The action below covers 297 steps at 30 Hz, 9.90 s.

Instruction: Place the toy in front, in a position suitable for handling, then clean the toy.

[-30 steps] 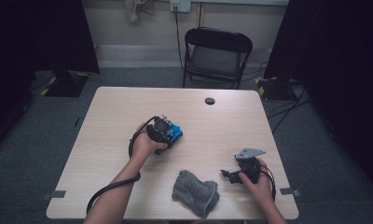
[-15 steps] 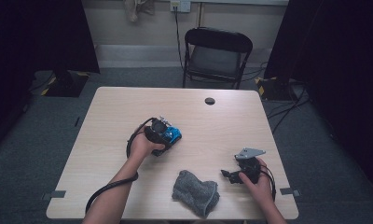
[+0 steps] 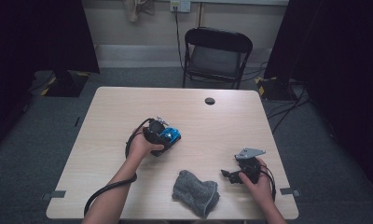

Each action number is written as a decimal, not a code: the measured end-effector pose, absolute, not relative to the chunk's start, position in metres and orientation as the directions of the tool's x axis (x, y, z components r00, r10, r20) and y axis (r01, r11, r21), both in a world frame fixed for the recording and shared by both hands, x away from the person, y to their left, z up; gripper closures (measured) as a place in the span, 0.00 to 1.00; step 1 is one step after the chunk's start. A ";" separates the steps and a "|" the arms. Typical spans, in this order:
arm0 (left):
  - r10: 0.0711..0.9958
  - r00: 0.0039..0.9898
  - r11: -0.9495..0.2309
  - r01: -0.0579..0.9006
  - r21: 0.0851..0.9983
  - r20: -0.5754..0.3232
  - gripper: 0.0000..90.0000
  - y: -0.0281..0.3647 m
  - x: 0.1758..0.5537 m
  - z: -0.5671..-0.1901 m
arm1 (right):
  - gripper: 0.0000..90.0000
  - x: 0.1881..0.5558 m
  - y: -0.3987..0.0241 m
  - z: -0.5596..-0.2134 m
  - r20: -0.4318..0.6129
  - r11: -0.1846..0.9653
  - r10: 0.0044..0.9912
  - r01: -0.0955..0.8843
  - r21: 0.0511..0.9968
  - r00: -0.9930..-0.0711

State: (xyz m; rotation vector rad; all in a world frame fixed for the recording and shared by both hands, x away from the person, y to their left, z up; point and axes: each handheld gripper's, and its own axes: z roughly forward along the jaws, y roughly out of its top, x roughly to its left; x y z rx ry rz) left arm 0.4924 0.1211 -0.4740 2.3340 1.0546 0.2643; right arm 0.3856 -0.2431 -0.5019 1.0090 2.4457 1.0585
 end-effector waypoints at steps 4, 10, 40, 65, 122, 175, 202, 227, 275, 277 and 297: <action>0.735 0.675 -0.527 0.627 0.573 -0.063 0.24 0.121 0.491 -0.471 | 0.12 0.386 -0.243 -0.502 0.010 0.484 0.702 0.488 0.726 -0.712; 0.753 0.651 -0.488 0.647 0.586 -0.091 0.20 0.127 0.487 -0.467 | 0.12 0.386 -0.243 -0.502 0.010 0.484 0.702 0.488 0.726 -0.712; 0.730 0.683 -0.474 0.542 0.694 -0.035 0.21 0.168 0.442 -0.495 | 0.12 0.386 -0.243 -0.502 0.010 0.484 0.702 0.488 0.726 -0.712; 0.729 0.685 -0.453 0.492 0.744 -0.009 0.27 0.170 0.435 -0.501 | 0.12 0.385 -0.240 -0.500 0.010 0.489 0.714 0.509 0.708 -0.700; 0.727 0.687 -0.453 0.494 0.742 -0.014 0.27 0.170 0.435 -0.501 | 0.43 0.329 -0.115 -0.481 0.113 0.633 0.430 0.389 0.670 -0.896; 0.732 0.682 -0.452 0.491 0.744 -0.006 0.27 0.170 0.435 -0.501 | 0.81 0.453 -0.093 -0.434 0.173 0.516 0.581 0.524 0.678 -0.795; 0.733 0.680 -0.447 0.495 0.745 -0.012 0.26 0.170 0.434 -0.501 | 0.81 0.486 -0.056 -0.430 0.183 0.487 0.603 0.540 0.687 -0.776; 0.731 0.682 -0.453 0.492 0.744 -0.006 0.26 0.170 0.435 -0.501 | 0.63 0.471 -0.002 -0.453 0.171 0.541 0.537 0.493 0.682 -0.826; 0.730 0.684 -0.450 0.495 0.743 -0.013 0.27 0.173 0.431 -0.501 | 0.87 0.491 -0.004 -0.446 0.129 0.541 0.595 0.514 0.666 -0.793; 0.732 0.682 -0.448 0.497 0.743 -0.015 0.27 0.173 0.431 -0.501 | 0.87 0.495 -0.006 -0.447 0.135 0.530 0.607 0.524 0.667 -0.784; 0.730 0.683 -0.452 0.493 0.743 -0.009 0.27 0.174 0.430 -0.501 | 0.87 0.526 -0.028 -0.458 0.092 0.488 0.718 0.593 0.640 -0.690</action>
